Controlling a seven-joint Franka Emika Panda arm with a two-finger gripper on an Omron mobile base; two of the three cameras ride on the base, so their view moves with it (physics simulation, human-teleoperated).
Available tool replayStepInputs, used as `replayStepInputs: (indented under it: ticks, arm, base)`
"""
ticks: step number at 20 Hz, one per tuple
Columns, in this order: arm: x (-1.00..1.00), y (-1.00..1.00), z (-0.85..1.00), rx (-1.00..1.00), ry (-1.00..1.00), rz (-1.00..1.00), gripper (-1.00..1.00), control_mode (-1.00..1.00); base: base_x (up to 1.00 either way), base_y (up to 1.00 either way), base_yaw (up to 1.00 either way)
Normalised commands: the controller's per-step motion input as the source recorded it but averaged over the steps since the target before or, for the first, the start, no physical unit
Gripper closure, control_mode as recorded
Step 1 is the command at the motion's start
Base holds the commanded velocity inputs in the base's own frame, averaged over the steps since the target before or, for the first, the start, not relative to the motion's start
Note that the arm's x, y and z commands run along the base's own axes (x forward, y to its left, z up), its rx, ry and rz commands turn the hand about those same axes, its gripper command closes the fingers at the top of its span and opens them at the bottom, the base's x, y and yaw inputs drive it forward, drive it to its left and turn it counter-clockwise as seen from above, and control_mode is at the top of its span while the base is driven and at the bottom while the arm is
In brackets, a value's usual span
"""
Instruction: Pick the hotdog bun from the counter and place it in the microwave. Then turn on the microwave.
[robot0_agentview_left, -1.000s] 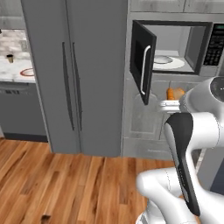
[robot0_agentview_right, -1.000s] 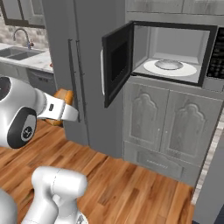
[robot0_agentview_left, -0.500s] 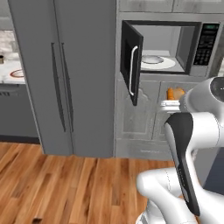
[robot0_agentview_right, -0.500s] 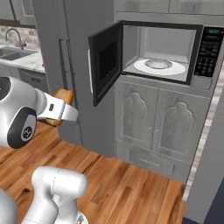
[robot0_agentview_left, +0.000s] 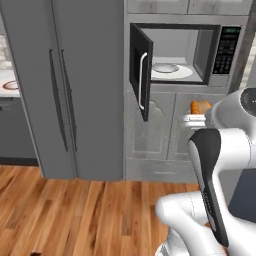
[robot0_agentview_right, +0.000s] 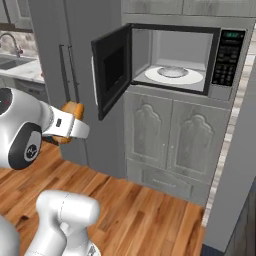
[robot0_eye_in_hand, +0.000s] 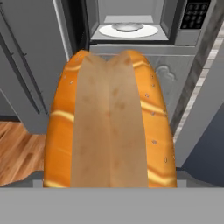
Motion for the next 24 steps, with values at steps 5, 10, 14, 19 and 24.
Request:
replayStepInputs:
  ticks: [5,10,14,19,24]
  arm:
    - [0.0,0.0,0.0,0.0,0.0,0.0,1.0,1.0]
    - [0.0,0.0,0.0,0.0,0.0,0.0,1.0,1.0]
    - [0.0,0.0,0.0,0.0,0.0,0.0,1.0,1.0]
    - [0.0,0.0,0.0,0.0,0.0,0.0,1.0,1.0]
    - [0.0,0.0,0.0,0.0,0.0,0.0,1.0,1.0]
  base:
    - [0.23,-0.51,-0.04]
    - [0.3,-0.52,-0.05]
    - [0.27,-0.43,-0.04]
    - [0.29,-0.32,-0.02]
    - [0.34,-0.23,-0.01]
